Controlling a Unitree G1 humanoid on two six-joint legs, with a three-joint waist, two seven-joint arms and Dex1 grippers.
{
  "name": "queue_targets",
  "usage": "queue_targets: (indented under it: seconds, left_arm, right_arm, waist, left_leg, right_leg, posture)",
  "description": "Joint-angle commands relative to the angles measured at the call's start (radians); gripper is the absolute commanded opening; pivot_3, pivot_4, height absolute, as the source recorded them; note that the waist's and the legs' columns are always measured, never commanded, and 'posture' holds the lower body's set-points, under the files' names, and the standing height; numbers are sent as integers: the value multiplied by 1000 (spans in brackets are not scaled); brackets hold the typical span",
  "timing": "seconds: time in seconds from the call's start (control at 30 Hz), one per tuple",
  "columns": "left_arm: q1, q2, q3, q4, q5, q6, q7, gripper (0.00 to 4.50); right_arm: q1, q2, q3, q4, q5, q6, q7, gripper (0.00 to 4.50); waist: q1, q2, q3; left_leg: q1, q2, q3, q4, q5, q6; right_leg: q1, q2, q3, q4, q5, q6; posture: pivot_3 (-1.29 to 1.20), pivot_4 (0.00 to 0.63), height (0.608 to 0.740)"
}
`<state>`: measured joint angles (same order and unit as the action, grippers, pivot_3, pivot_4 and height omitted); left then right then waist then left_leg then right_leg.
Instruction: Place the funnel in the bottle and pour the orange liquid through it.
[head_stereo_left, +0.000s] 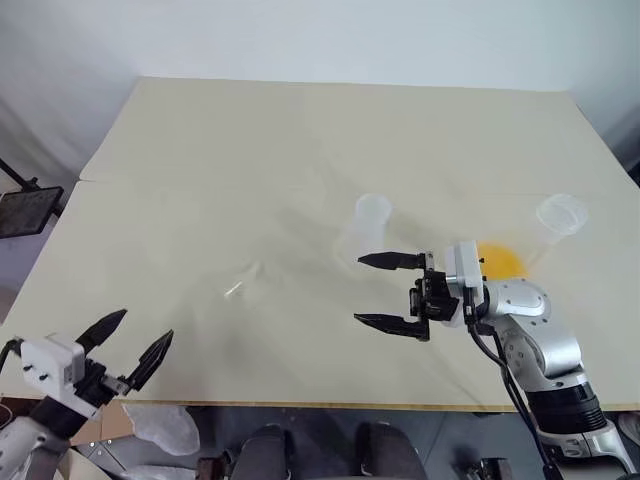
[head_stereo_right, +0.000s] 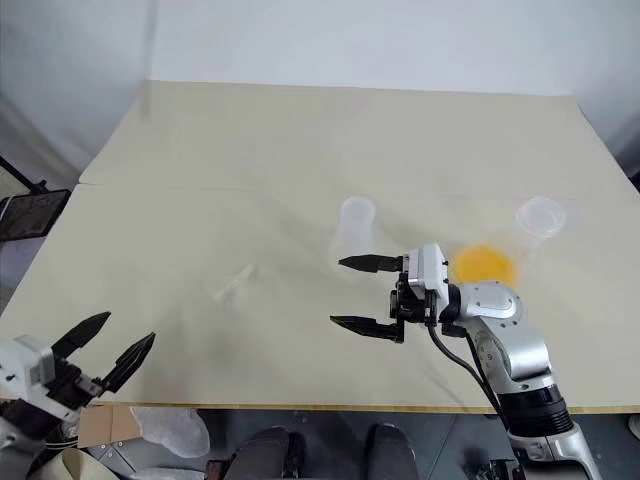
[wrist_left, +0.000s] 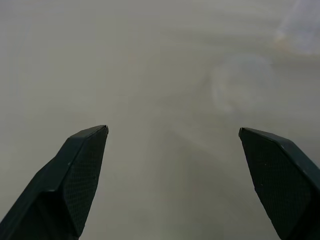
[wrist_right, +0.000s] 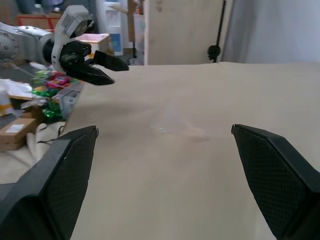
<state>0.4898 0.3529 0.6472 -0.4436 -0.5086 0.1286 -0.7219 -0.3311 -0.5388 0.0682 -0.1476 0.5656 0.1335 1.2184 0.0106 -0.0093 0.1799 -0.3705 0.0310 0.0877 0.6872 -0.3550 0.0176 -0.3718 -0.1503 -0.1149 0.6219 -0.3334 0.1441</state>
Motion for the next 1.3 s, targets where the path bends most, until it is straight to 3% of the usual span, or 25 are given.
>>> queue_targets:
  seconds: [0.03,0.37,0.5,0.7,0.83,1.17,1.23,1.3]
  left_arm:
    - [41,-13,-39,-111,-31,6,24,4453]
    - [-66,-31,-424,-199,73,168,171,4453]
    - [-191,-57,-472,-96,131,172,257,4453]
    - [-330,-44,-540,52,181,164,248,4453]
    - [-395,-29,-517,119,194,168,270,3584]
    - [-414,-4,-468,154,201,134,278,385]
    - [-424,-3,-461,158,198,123,277,81]
    - [-432,2,-449,155,187,111,265,81]
  right_arm:
    - [-13,-1,-15,12,1,-17,22,4500]
    - [32,-23,-58,-14,-5,-14,-8,4500]
    - [92,-37,-82,-69,-1,-3,-34,4500]
    - [142,-42,-95,-121,0,3,-69,4500]
    - [158,-39,-112,-132,-1,-6,-94,4500]
    - [187,-24,-101,-140,3,-25,-106,4500]
    - [186,-21,-100,-138,0,-28,-110,4500]
    - [191,-20,-103,-137,-3,-34,-113,4500]
  waist:
    - [0,0,0]
    - [-7,0,0]
    - [-6,1,0]
    - [-9,1,-1]
    - [-8,1,-1]
    - [-5,1,-1]
    - [-3,2,-1]
    - [3,2,-1]
  left_leg:
    - [0,0,1,0,0,0]
    - [0,0,2,0,0,0]
    - [0,0,3,0,0,0]
    - [0,-1,4,0,0,0]
    - [1,-1,4,0,0,0]
    - [1,0,4,0,0,0]
    - [1,0,3,0,0,0]
    - [1,-1,4,0,0,0]
  right_leg:
    - [0,0,1,0,0,0]
    - [-1,0,2,0,0,0]
    - [-1,1,2,1,0,0]
    - [-2,1,2,1,0,0]
    - [-2,1,2,2,0,0]
    - [-2,1,2,2,0,0]
    - [-2,1,2,2,0,0]
    - [-2,1,2,2,0,0]
  posture:
    - [0,150,740]
    - [0,150,740]
    - [0,150,740]
    - [0,150,740]
    - [0,150,740]
    - [0,150,740]
    - [0,150,740]
    - [0,150,740]
